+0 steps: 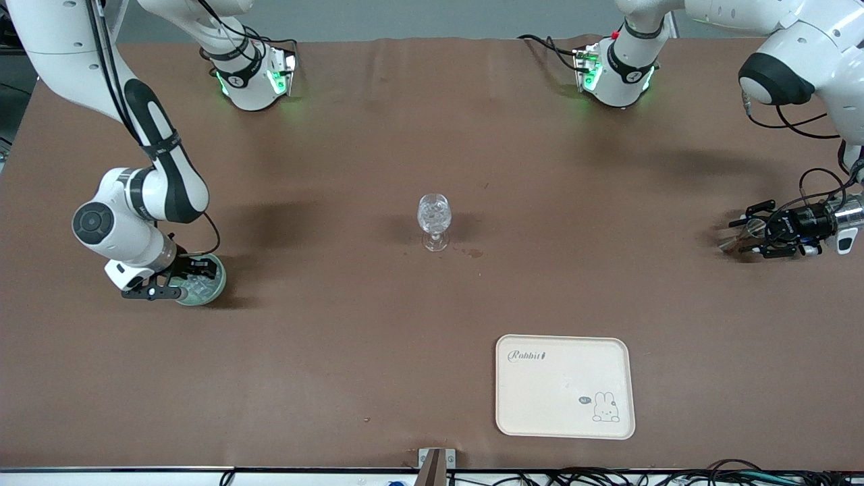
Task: Pour wine and add ice with both arms
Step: 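Grasp ice cubes with the right gripper while the left gripper grasps the jigger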
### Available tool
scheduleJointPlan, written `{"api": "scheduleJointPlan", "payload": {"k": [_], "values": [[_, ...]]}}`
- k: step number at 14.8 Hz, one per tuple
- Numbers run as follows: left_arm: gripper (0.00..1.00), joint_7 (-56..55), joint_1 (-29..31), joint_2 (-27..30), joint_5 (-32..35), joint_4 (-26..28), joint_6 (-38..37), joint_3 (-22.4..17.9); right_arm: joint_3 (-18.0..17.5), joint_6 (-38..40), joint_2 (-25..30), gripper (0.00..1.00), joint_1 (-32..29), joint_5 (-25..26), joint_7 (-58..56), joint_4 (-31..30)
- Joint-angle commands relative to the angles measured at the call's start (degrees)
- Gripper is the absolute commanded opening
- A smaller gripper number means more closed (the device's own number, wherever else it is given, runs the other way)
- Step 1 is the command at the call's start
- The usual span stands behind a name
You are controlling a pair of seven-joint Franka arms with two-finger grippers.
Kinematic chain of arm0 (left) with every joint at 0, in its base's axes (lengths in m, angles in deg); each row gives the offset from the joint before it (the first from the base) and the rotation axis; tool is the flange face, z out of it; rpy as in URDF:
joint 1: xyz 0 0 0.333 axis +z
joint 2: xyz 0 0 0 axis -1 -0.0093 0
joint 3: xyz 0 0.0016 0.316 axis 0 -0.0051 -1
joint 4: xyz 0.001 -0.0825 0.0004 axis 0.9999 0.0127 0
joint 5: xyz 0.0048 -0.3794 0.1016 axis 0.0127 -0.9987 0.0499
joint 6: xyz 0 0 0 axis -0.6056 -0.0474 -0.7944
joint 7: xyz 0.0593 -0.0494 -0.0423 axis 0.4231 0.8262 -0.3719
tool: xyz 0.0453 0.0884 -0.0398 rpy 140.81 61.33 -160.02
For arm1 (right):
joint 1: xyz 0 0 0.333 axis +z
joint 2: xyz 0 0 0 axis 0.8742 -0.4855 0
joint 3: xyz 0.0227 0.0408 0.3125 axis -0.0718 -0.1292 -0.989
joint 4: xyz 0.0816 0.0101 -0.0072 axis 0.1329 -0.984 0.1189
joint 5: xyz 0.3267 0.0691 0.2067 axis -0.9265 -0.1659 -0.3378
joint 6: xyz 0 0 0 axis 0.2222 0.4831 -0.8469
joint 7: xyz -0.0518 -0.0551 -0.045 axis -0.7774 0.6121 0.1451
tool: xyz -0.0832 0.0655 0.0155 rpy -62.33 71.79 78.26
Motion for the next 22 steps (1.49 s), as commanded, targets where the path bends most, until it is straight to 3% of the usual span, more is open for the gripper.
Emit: {"api": "scheduleJointPlan", "payload": {"k": [1,3,6,9,11,14,16,22], "values": [[0.34,-0.82,0.20,-0.25,-1.26,0.41,-0.75,0.11,-0.47,0.20,-0.10,0.69,-0.66,-0.73,-0.17,-0.30],[0.15,-2.13,0.37,-0.16,-1.26,0.68,-0.84,0.11,-0.39,-0.76,-0.27,0.69,-1.19,-0.73,-0.43,-0.39],[0.11,-5.56,0.55,-0.07,-3.63,1.12,-0.84,0.11,-0.39,-0.76,-0.27,0.58,-1.10,-0.73,-0.43,-0.21],[0.01,-5.66,0.63,0.11,-3.81,2.17,-0.84,0.20,-0.47,-1.73,-0.54,0.58,-0.66,-0.82,-0.08,0.05],[0.01,-5.66,0.37,0.72,-3.90,2.17,-1.80,0.12,-0.47,-2.61,-1.24,0.58,-0.66,-0.91,0.18,0.23],[0.01,-6.53,-0.15,1.95,-3.90,2.00,-4.87,0.29,-0.47,-2.70,-1.33,0.45,-0.75,-0.91,0.01,0.23],[0.01,-7.67,-0.16,3.87,-3.90,1.82,-5.32,3.09,-0.47,-2.61,-1.33,0.41,-0.66,-0.91,0.18,0.23],[0.00,-14.00,-2.25,11.08,-3.99,1.82,-3.66,12.06,-0.56,0.97,-1.24,0.14,-0.57,-0.91,0.18,3.03]]}}
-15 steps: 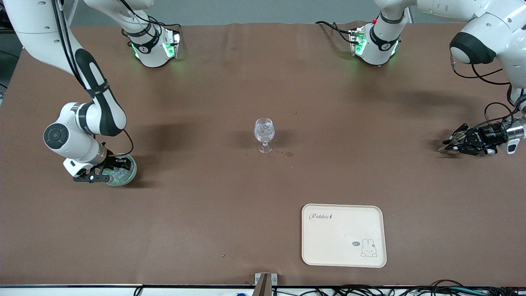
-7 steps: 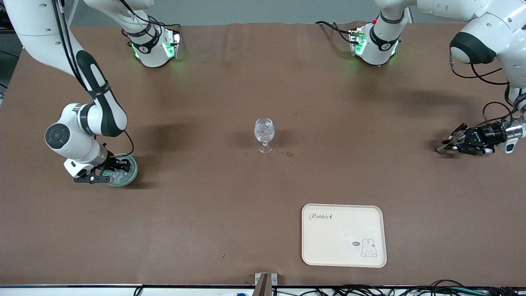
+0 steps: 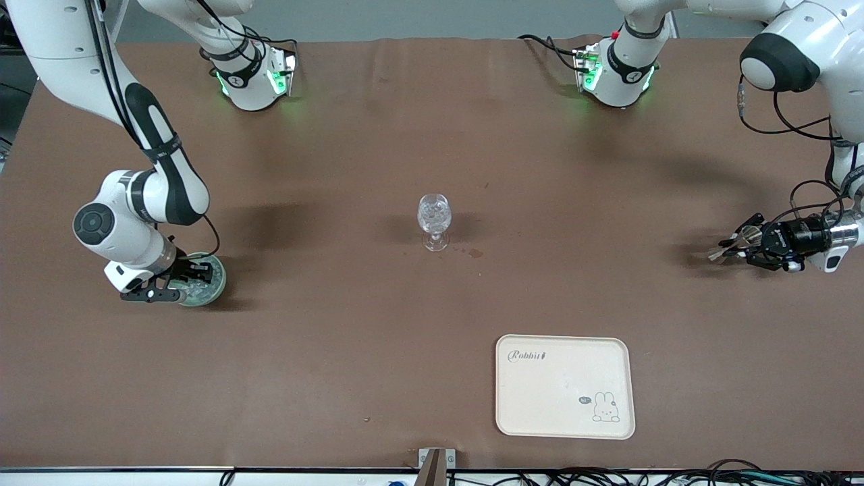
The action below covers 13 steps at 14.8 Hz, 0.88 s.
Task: Pour wine and add ice with both arms
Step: 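Grasp ice cubes with the right gripper while the left gripper grasps the jigger, then lift the ice with the right gripper while the left gripper carries the jigger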
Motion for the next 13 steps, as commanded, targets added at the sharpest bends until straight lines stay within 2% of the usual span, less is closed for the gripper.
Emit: {"api": "scheduleJointPlan", "payload": {"k": [1,3,5,9,11,13], "values": [[0.01,-3.65,-2.47,4.81,-0.05,1.41,1.38,3.08,-0.47,5.73,-0.39,0.13,-0.27,-0.86,0.16,3.93],[0.01,-4.10,-2.91,7.71,3.26,0.71,2.25,6.32,-0.47,12.67,-0.21,0.12,-0.36,-0.95,0.25,8.05],[0.01,-7.85,-2.57,13.23,9.59,1.15,8.11,14.21,-0.56,17.69,0.05,0.12,-0.35,-1.90,0.25,11.05],[0.01,-17.71,-2.30,17.82,10.32,1.33,14.29,23.55,-0.56,26.48,0.23,0.11,-0.36,-2.26,0.60,17.11],[0.01,-18.69,-1.95,18.45,12.76,1.07,16.31,28.46,-0.56,28.69,0.40,0.11,-0.36,-2.35,0.60,18.53],[0.00,-19.04,-0.81,19.41,16.81,1.15,19.55,35.05,-0.56,28.88,1.97,0.11,-0.27,-2.61,1.30,18.45]]}}
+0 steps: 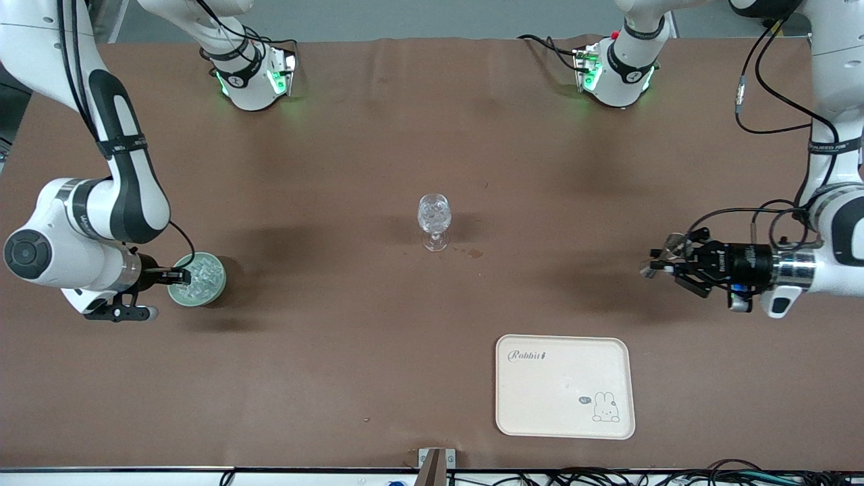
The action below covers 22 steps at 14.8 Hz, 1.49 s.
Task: Pour wine and add ice with both arms
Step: 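Lift the ice with the right gripper while the left gripper carries the jigger, then tilt the silver jigger over the wine glass with the left gripper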
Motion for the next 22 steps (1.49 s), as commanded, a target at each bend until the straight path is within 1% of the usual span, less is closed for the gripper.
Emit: {"api": "scheduleJointPlan", "payload": {"k": [1,2,5,6,7,8,10,11,14,16,18,20,22], "values": [[0.01,-2.33,1.43,1.94,3.09,1.62,4.25,7.81,-0.47,1.91,3.31,0.11,-0.30,-1.03,1.49,-0.02],[0.01,-4.43,1.16,1.85,3.52,1.62,5.66,10.10,-0.38,2.79,4.89,0.12,-0.39,-0.95,2.36,0.15],[0.01,-7.78,1.25,1.94,8.17,1.62,10.14,17.74,-0.38,4.28,11.56,0.08,-0.39,-0.95,3.95,0.24],[0.01,-10.23,1.08,1.68,9.23,1.62,12.59,19.85,-0.38,4.73,13.85,0.05,-0.39,-0.86,4.22,0.33],[0.01,-13.47,0.64,1.41,10.46,1.62,16.01,22.92,-0.38,5.77,15.96,0.04,-0.39,-0.86,4.22,0.33],[0.01,-16.12,0.63,0.89,12.12,1.62,18.92,25.82,-0.38,7.87,17.98,0.04,-0.39,-0.77,4.22,1.03],[0.01,-20.25,0.46,-0.08,14.51,1.71,23.49,30.40,-0.29,14.62,19.93,0.04,-0.39,-0.68,4.22,5.14],[0.01,-22.01,0.20,-0.08,15.21,1.80,24.99,31.90,-0.29,18.92,20.11,0.04,-0.39,-0.60,4.31,8.47],[0.00,-25.98,-0.16,-0.26,21.00,2.50,27.72,36.82,-0.20,32.11,20.11,0.04,-0.39,0.02,4.22,19.02],[0.01,-27.82,-0.33,-0.61,23.47,3.81,30.97,39.29,-0.12,37.31,20.37,0.04,-0.39,0.11,4.22,22.81],[0.01,-29.84,-1.56,-0.96,26.10,5.13,34.31,40.44,-0.20,38.92,21.77,0.04,-0.39,0.20,4.31,23.89],[0.01,-32.74,-2.70,-1.40,30.84,5.14,36.77,41.93,-0.38,38.13,23.44,0.04,-0.48,1.42,5.10,20.83],[0.01,-36.25,-2.79,-2.98,34.80,5.05,39.76,44.04,-0.38,36.99,24.33,0.04,-0.39,1.43,5.19,19.41]]}}
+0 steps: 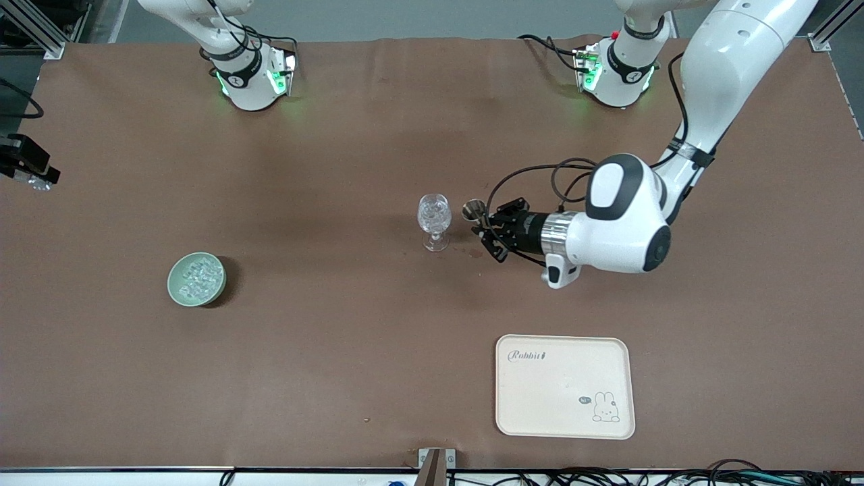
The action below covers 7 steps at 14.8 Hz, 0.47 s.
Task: Pour wine and add ice with both arms
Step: 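Tilt the silver jigger over the wine glass with the left gripper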
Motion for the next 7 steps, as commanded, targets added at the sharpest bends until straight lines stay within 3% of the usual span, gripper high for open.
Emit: {"api": "scheduleJointPlan", "payload": {"k": [1,7], "values": [[0.01,-4.78,0.36,-1.51,5.23,-0.05,3.40,2.84,-0.55,-2.37,2.72,0.04,-0.36,0.82,1.26,-4.59],[0.00,-13.48,-2.46,-2.31,15.95,-0.14,6.49,4.34,-0.63,-5.90,4.48,0.04,-0.36,0.30,1.26,-8.11]]}}
